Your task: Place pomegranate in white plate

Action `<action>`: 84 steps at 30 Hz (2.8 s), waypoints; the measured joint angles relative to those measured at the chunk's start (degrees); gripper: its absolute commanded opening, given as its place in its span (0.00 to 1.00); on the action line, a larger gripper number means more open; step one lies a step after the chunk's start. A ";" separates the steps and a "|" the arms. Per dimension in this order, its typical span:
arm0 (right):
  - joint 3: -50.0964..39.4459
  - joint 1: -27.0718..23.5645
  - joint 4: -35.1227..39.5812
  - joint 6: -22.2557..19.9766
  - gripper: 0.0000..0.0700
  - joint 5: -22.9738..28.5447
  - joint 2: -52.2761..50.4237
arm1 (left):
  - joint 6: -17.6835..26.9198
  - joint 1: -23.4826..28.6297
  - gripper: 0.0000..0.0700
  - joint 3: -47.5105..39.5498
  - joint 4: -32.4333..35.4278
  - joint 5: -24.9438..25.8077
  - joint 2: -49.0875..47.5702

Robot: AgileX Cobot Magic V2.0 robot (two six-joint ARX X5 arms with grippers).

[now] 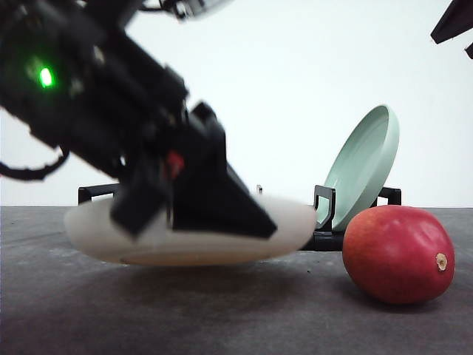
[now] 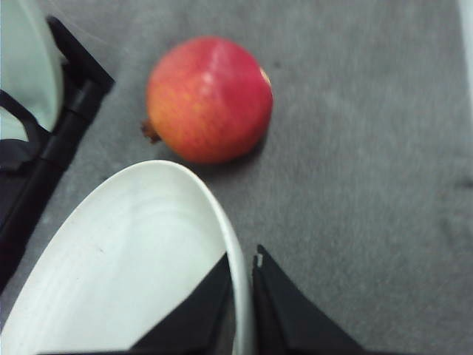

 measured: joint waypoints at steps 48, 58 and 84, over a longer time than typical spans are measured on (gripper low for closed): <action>0.00 0.00 0.00 0.00 0.57 0.00 0.00 | -40.41 21.97 0.57 3.72 -43.60 1.56 -27.97; 0.00 0.00 -0.02 0.66 0.57 0.00 0.00 | -38.01 37.26 0.58 3.72 -54.17 5.36 -38.30; 3.72 10.37 -13.61 15.98 0.70 4.27 15.49 | -29.80 52.59 0.63 9.35 -54.66 12.98 -36.39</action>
